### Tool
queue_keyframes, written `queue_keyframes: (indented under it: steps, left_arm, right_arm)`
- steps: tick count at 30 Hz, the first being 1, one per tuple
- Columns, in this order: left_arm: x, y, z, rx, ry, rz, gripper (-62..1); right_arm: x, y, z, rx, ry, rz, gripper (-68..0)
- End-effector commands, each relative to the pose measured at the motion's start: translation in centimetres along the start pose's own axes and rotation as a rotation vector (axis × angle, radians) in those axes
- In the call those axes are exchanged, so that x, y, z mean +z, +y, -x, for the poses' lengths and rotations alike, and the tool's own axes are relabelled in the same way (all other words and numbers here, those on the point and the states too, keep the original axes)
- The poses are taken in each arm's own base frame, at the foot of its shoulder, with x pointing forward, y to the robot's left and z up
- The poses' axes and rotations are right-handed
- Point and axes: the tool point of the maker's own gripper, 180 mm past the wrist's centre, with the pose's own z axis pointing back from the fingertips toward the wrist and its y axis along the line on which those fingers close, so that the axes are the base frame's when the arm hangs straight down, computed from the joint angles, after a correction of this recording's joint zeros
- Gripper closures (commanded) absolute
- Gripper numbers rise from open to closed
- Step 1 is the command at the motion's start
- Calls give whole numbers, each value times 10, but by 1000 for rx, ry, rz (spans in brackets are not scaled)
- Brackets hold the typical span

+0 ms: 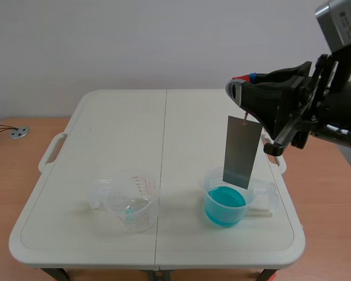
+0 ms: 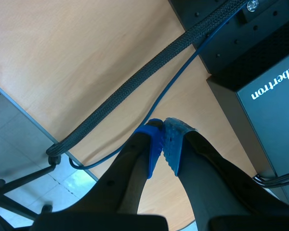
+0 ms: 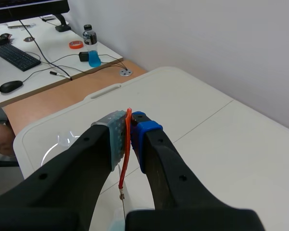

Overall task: Hold the metal plate by the orange handle, dip it into the blue solution, take it out and point at it, then put the plate back in the beaker on the left.
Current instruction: 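Lower the plate into the blue solution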

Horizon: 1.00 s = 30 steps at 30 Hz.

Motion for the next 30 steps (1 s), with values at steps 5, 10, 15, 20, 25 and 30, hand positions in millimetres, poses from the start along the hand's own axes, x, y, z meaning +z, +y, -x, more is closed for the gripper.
queue_keyframes:
  steps: [5, 10, 15, 20, 25, 30]
  left_arm:
    - [1, -2, -3, 5, -12, 2, -16]
    - [1, -2, -3, 5, -12, 2, -16]
    - [1, -2, -3, 5, -13, 2, -16]
    - [0, 0, -4, 4, -13, -1, -16]
    - [-2, 4, -2, 5, -5, -8, -16]
    - [-3, 6, 0, 5, 0, -12, -16]
  right_arm:
    - [-1, -5, 1, -16, -34, 4, -13]
    - [-1, -7, 14, -15, -17, 8, -13]
    - [-1, -9, 25, -15, -9, 24, -13]
    - [-3, -9, 37, -23, 12, 39, -13]
    - [-3, -10, 46, -21, 19, 47, -13]
    - [-7, -14, 56, -30, 38, 43, -13]
